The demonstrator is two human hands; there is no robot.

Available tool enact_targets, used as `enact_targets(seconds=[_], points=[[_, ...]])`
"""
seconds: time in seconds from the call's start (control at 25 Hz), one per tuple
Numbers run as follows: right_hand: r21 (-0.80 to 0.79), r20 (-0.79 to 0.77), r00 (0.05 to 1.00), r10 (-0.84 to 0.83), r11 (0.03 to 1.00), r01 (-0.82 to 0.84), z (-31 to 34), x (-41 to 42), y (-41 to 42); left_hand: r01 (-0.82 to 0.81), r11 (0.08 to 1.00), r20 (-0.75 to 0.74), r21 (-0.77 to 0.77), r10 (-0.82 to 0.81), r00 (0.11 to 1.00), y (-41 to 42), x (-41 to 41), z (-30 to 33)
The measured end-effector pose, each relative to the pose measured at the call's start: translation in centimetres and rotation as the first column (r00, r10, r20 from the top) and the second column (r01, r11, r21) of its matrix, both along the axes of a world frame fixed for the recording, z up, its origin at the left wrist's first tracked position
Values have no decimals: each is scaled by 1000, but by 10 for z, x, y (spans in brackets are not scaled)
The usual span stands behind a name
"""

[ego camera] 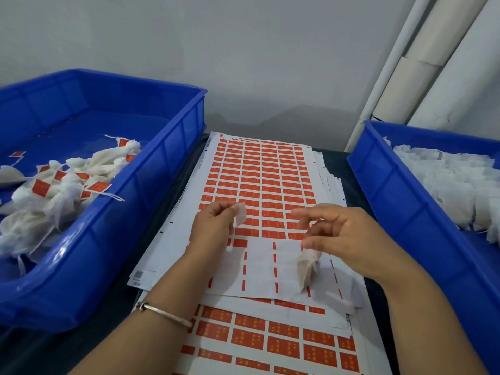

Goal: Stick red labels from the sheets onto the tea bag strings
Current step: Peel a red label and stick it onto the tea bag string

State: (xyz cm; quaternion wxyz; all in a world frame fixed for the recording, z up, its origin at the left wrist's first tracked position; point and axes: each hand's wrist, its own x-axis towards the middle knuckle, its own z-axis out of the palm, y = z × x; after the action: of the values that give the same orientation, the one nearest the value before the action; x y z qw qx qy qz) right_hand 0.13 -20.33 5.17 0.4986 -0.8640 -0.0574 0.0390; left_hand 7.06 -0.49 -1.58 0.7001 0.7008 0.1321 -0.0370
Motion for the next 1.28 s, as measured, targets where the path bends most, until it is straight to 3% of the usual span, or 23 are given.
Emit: enact_targets(seconds=[0.12,0.2,0.44,0.56,0.68,0.76,0.88,0.96,1.12,1.28], points=[[-113,65,998,-13,993,20,8,1,2,-52,997,-18,-59,51,999,1,3,-3],[-269,114,993,-23,962,53,10,2,3,-71,988,-47,-137,65,997,1,6,-3],[-710,-51,984,169,687,-155,-10,9,29,-103,956,-80,-276,84,993,1,8,0],[-832,0,971,239,539,-133,-18,17,41,-127,941,-98,-312,101,990,2,8,2],[-859,76,964,257,507,-68,-18,25,43,-145,927,-113,-346,112,987,1,8,4],[-831,110,962,249,555,-49,-15,28,41,-152,919,-124,-364,114,986,1,8,4],[-616,151,982,118,788,0,-11,23,37,-118,917,-134,-382,71,988,1,6,8],[-448,171,985,16,892,64,-13,19,34,-53,926,-131,-375,4,991,-1,3,11],[-208,189,981,-39,975,79,-15,15,37,134,938,-51,-319,-158,986,-4,-7,14],[-61,228,973,-22,997,37,-4,12,36,209,932,-6,-297,-221,975,-6,-18,22]])
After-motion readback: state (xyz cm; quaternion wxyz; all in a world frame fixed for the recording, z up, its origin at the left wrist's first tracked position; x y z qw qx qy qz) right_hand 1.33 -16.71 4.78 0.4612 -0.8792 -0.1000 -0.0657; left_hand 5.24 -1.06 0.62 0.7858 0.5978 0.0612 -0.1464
